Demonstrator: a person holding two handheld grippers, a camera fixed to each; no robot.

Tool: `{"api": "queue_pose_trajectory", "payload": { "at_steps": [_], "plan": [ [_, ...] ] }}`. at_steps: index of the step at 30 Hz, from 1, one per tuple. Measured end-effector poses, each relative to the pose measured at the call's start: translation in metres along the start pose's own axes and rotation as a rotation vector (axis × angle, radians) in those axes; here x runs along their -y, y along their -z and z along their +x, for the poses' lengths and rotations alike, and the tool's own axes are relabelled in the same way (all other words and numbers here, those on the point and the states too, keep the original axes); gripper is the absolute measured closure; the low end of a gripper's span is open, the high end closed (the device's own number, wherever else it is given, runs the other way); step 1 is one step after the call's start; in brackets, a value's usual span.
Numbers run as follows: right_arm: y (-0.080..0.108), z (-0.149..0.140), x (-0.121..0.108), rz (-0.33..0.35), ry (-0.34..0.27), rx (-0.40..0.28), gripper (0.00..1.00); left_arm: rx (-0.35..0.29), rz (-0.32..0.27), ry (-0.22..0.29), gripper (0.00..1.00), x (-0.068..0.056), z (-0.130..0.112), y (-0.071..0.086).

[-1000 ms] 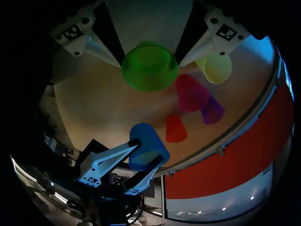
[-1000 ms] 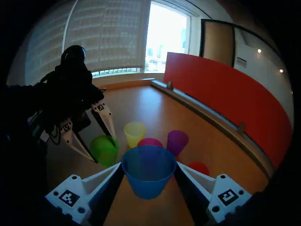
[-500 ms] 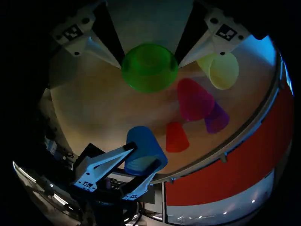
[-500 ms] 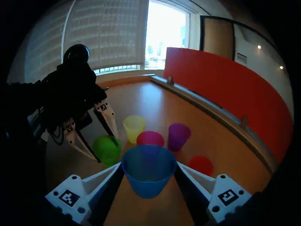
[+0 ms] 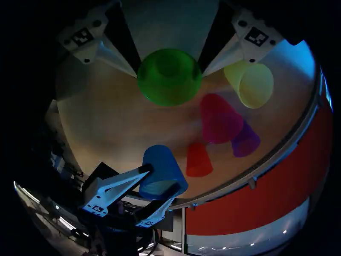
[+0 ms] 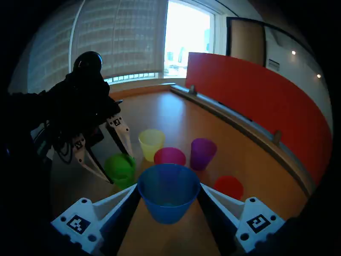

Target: Pour water

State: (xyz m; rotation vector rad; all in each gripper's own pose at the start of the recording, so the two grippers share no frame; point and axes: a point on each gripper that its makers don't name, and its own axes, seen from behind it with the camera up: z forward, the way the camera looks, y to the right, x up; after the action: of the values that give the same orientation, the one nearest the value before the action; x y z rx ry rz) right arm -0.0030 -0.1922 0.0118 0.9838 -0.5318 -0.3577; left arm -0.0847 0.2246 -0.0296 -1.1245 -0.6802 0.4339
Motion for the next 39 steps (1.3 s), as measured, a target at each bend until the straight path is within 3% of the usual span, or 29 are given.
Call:
{"api": "queue_pose_trajectory", "payload": {
  "at_steps": [9, 15, 17, 21, 39],
  "plan": [
    [-0.006, -0.003, 0.001, 0.001, -0.009, 0.005, 0.08, -0.010, -0.011, 0.032, 0.14, 0.001, -0.002, 0.003],
    [-0.008, -0.007, 0.002, 0.002, -0.010, 0.011, 0.08, 0.006, -0.018, 0.023, 0.13, -0.002, -0.007, 0.000],
    [-0.009, -0.008, 0.003, 0.004, -0.011, 0.012, 0.08, 0.013, -0.010, 0.022, 0.06, -0.001, -0.009, -0.001],
    [-0.011, -0.011, 0.005, 0.009, -0.013, 0.015, 0.08, 0.017, -0.009, 0.028, 0.03, -0.001, -0.011, -0.001],
    [-0.034, -0.033, 0.012, 0.030, -0.036, 0.047, 0.08, 0.034, 0.024, 0.025, 0.00, 0.004, -0.024, 0.014]
  ]
}}
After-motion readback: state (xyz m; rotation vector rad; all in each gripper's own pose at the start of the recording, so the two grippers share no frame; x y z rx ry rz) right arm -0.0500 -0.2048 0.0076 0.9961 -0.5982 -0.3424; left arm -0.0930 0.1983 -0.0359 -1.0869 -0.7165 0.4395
